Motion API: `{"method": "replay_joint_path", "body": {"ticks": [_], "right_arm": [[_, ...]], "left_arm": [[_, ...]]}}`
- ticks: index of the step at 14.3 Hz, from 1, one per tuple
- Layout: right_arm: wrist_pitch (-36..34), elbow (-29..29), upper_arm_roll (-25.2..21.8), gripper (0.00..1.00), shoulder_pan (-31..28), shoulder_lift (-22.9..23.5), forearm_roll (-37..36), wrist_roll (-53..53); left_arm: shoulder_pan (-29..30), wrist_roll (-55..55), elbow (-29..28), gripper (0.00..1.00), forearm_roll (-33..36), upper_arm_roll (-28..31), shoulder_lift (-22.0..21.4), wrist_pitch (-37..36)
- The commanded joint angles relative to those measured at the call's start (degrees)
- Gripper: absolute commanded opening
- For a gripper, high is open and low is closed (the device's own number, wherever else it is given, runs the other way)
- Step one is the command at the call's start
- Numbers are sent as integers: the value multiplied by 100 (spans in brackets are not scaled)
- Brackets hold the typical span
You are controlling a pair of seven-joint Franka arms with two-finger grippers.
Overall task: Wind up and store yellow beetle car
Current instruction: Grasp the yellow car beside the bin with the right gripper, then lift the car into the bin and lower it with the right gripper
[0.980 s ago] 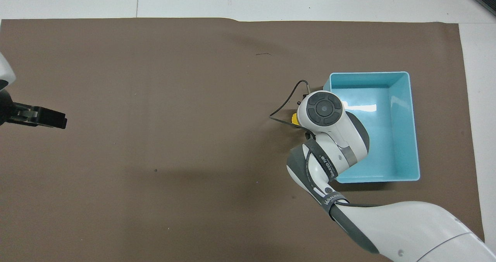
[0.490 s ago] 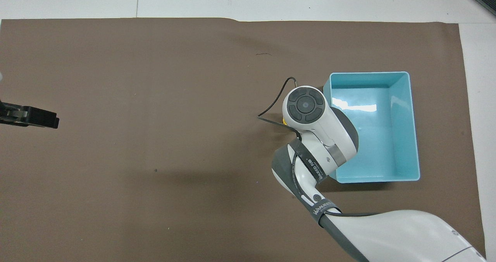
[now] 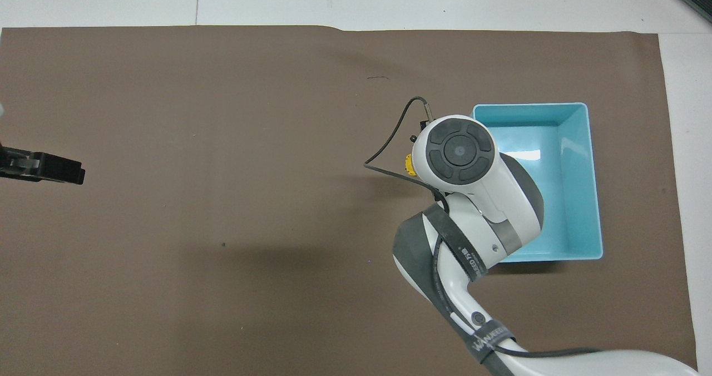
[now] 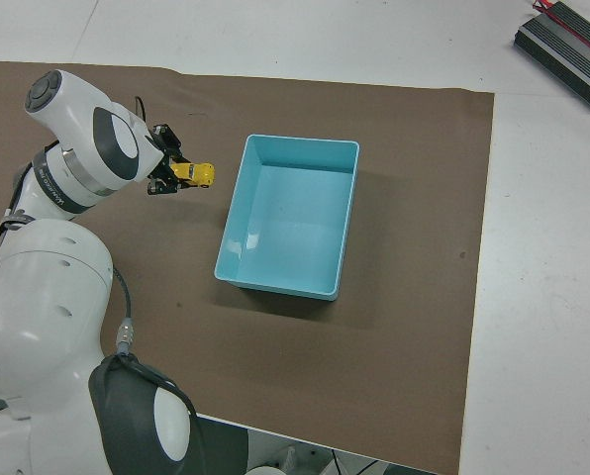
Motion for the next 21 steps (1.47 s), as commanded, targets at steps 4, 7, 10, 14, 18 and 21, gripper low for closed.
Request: {"method": "replay_joint_path", "body": {"ticks": [4, 7, 10, 14, 18, 21], "right_arm": [[-546, -64, 40, 0, -98, -533, 590, -1808], [-617, -64, 40, 0, -89, -542, 581, -2599], [-591, -64, 57, 0, -80, -542, 554, -3329], [-600, -64, 49, 0, -89, -534, 554, -4470], [-748, -73, 14, 0, -220, -814, 581, -5333], [-1117, -99, 5, 0, -439, -1104, 598, -6193]], "left_arm": [[18, 6, -74, 100, 47, -11, -105, -16], [18, 6, -74, 100, 47, -11, -105, -16], [18, 6, -66, 100, 47, -11, -105, -16], [18, 6, -66, 100, 47, -11, -105, -16], [18, 6, -74, 100, 47, -11, -105, -16], [18, 6, -74, 100, 47, -11, -105, -16]]}}
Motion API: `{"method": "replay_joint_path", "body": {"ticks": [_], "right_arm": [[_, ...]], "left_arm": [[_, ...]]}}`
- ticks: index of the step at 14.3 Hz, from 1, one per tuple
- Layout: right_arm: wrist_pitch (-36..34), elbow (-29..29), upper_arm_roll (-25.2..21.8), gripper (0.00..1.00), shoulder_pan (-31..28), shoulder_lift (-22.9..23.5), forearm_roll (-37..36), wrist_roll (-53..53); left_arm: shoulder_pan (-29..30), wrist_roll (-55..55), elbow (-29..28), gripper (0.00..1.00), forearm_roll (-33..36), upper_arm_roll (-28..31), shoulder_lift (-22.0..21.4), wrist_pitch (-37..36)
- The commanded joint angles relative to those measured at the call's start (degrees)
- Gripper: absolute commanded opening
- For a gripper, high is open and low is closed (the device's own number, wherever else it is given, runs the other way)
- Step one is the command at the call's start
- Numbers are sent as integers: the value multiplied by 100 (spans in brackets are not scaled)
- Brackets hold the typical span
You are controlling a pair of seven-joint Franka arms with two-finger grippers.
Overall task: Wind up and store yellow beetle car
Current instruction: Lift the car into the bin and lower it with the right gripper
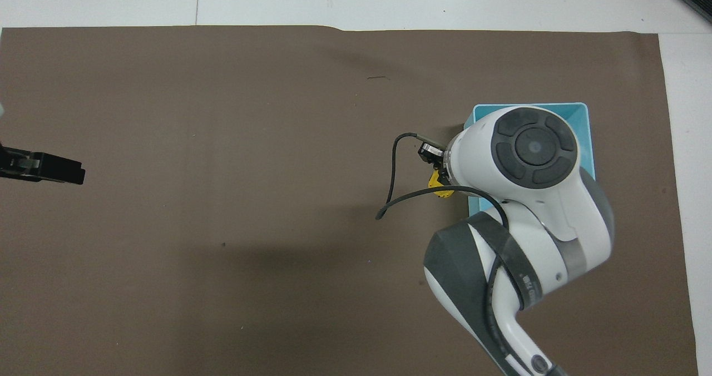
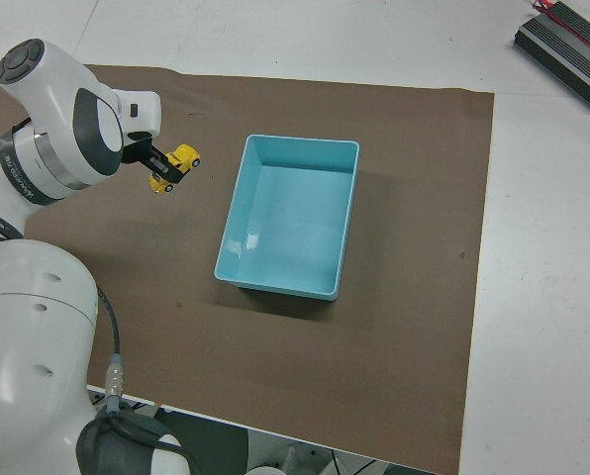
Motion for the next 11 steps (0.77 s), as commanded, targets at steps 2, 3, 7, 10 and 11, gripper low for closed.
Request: {"method": "replay_joint_path", "body": {"ticks": [2, 3, 7, 10, 11], "right_arm": [[-435, -118, 21, 0, -495, -463, 141, -1292], [-523, -127, 21, 0, -636, -525, 150, -1661], [-454, -443, 21, 0, -1207, -674, 492, -2874], [-173, -837, 12, 0, -1463, -806, 501, -3587], [-76, -987, 12, 0, -1516, -815, 501, -3737]], "left_arm": [[18, 6, -74, 100, 47, -11, -105, -16], [18, 6, -74, 100, 47, -11, -105, -16], [18, 6, -74, 100, 47, -11, -105, -16], [18, 6, -74, 100, 47, -11, -105, -25], [18, 6, -66, 100, 47, -11, -105, -16]]}}
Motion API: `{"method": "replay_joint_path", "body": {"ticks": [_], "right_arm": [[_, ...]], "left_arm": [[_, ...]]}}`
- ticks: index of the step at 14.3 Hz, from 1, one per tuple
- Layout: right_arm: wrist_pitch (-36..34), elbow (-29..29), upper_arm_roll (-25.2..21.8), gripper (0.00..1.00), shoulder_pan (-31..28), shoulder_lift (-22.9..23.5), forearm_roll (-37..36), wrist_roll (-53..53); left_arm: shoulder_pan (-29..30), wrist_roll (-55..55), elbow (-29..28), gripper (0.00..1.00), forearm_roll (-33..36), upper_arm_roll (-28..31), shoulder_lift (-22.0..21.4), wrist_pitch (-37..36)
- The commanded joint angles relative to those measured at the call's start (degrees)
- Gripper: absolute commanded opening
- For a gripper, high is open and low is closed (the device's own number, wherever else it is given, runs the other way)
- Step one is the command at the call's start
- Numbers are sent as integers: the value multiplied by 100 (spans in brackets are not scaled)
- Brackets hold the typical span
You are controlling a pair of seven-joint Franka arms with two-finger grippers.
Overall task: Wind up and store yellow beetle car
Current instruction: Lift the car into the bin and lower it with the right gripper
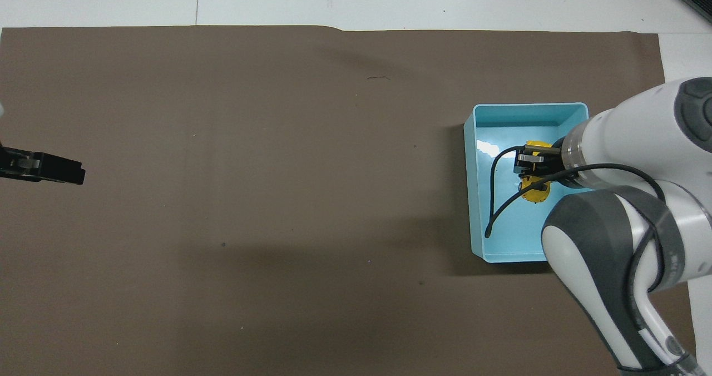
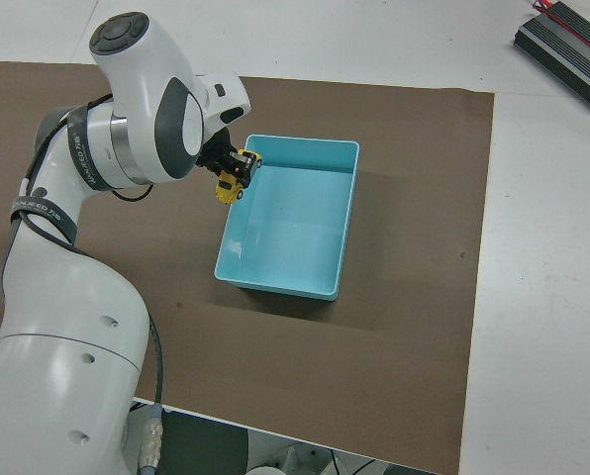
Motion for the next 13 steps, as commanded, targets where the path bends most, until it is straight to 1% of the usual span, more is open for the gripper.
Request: {"method": "replay_joint_path", "body": {"ticks": [1, 4, 6, 8, 10, 12, 13], "right_arm": [[427, -638, 49, 0, -230, -284, 151, -558], [1199, -1323, 49, 0, -336, -363, 151, -1077], [1691, -1833, 49, 0, -345, -494, 151, -1166], [1886, -2028, 49, 0, -345, -548, 151, -1262], [2123, -2125, 49, 0, -485, -478, 151, -1411], [2605, -2396, 40, 0, -556, -390, 151, -1526], [2877, -2580, 49, 0, -704, -346, 151, -1674]], "left_arm": [[18, 6, -74, 100, 47, -11, -105, -16], [18, 6, -74, 100, 47, -11, -105, -16], [18, 6, -74, 100, 47, -11, -105, -16], [18, 6, -74, 100, 47, -11, -105, -16], [18, 6, -74, 100, 47, -11, -105, -16], [18, 6, -74, 100, 47, -11, -105, -16], [18, 6, -66, 100, 47, -11, -105, -16]]}}
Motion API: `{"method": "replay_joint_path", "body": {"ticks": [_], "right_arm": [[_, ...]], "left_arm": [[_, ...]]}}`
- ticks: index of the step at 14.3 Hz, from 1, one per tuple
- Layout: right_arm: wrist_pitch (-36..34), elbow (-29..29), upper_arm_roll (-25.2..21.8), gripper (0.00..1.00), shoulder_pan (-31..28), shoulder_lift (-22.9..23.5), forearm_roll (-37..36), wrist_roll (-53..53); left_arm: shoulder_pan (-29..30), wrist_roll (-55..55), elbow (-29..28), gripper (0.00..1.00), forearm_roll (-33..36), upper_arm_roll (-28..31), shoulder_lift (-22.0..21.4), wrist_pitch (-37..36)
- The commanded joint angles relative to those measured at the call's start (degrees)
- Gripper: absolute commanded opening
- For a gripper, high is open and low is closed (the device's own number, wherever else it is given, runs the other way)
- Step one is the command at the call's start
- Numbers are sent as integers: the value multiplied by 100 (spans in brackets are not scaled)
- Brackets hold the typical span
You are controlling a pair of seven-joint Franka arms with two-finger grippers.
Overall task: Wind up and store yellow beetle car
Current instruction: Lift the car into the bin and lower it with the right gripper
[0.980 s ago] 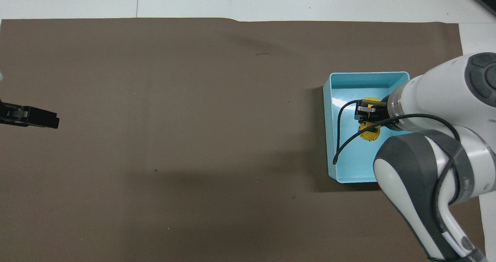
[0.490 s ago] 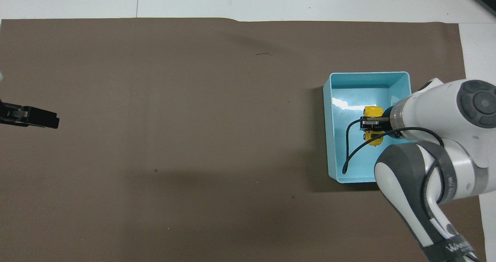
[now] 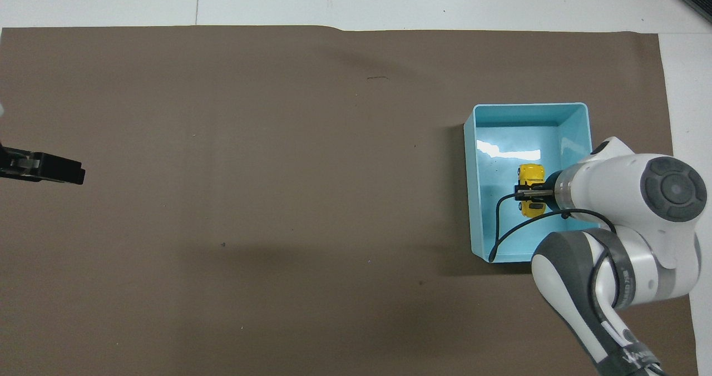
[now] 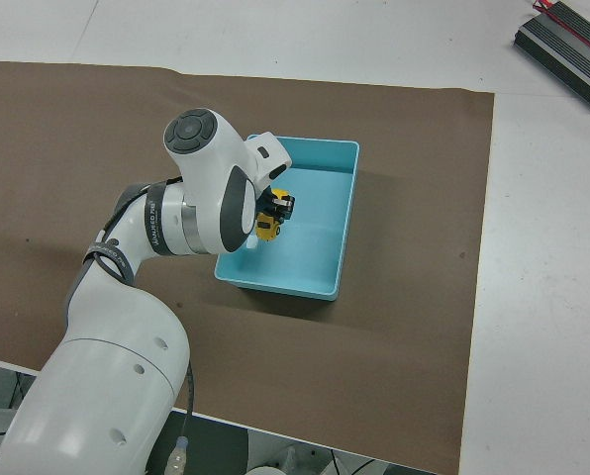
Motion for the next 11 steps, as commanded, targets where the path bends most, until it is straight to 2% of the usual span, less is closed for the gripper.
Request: {"method": "replay_joint_path", "body": {"ticks": [1, 5, 9, 10, 11], "right_arm": [[698, -557, 52, 0, -335, -50, 150, -567], [980, -734, 61, 0, -406, 186, 176, -709], [1822, -805, 61, 0, -362, 853, 176, -780], [1903, -813, 52, 9, -354, 907, 176, -780], [1877, -813, 52, 54, -354, 908, 176, -727]], "left_arm": [[18, 6, -74, 100, 47, -11, -105, -16], [18, 6, -66, 100, 47, -11, -105, -16], [18, 6, -74, 100, 47, -11, -105, -16], [18, 6, -74, 100, 47, -11, -105, -16], [18, 6, -74, 100, 47, -11, -105, -16]]}}
